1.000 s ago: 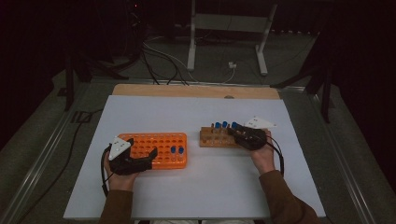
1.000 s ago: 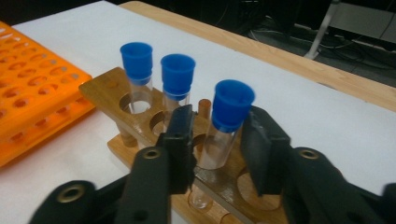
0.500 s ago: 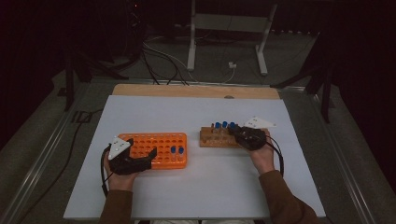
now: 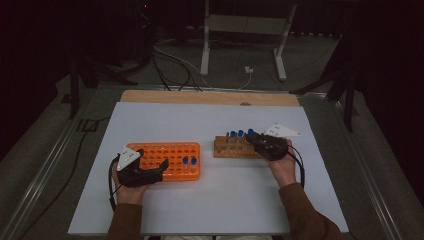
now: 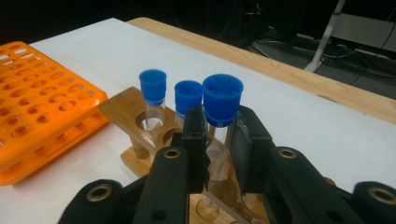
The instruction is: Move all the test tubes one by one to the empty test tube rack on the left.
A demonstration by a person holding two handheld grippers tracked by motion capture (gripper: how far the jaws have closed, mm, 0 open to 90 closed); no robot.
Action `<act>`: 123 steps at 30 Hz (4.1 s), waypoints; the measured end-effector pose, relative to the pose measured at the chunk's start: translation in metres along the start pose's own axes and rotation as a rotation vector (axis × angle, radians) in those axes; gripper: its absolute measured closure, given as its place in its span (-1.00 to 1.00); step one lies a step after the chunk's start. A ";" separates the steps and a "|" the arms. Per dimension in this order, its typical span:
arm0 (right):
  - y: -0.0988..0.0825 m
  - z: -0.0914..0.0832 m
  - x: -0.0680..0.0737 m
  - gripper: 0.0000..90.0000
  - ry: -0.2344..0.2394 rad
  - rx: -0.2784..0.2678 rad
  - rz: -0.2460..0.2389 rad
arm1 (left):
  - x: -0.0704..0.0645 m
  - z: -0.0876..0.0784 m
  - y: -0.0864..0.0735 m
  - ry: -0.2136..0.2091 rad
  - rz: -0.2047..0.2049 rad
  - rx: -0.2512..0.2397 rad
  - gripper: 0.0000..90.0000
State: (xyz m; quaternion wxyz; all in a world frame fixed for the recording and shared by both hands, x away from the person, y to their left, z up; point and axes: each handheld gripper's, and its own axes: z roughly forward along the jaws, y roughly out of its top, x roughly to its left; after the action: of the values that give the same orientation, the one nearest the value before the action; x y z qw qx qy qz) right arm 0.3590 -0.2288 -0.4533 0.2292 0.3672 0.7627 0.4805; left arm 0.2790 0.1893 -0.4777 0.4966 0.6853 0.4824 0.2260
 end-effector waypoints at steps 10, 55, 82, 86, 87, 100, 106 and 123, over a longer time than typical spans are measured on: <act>0.005 -0.005 -0.001 0.70 0.006 -0.008 0.007 | -0.001 0.001 0.000 -0.003 0.009 0.004 -0.99; 0.055 -0.005 0.038 0.70 0.163 -0.038 -0.015 | -0.041 0.020 0.064 -0.073 0.180 -0.007 -0.90; 0.087 0.026 0.086 0.70 0.297 -0.026 -0.013 | -0.074 0.055 0.078 -0.227 0.212 0.020 0.01; 0.087 0.028 0.090 0.70 0.308 -0.025 -0.013 | -0.077 0.057 0.077 -0.249 0.219 0.010 0.32; 0.087 0.028 0.091 0.70 0.310 -0.025 -0.013 | -0.077 0.058 0.077 -0.255 0.218 0.006 0.38; 0.086 0.031 0.095 0.69 0.328 -0.016 -0.008 | -0.081 0.058 0.075 -0.270 0.265 -0.005 0.74; 0.085 0.025 0.086 0.13 0.315 -0.036 0.009 | -0.072 0.054 0.075 -0.224 0.247 -0.017 0.74; 0.048 -0.001 0.036 -0.79 0.133 -0.033 0.048 | -0.034 0.019 0.050 -0.162 0.152 -0.033 0.74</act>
State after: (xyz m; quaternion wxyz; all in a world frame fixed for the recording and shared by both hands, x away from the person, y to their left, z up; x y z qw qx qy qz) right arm 0.3521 -0.1883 -0.4093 0.1725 0.3487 0.7594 0.5215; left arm 0.3012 0.1485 -0.4348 0.5264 0.7278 0.3836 0.2147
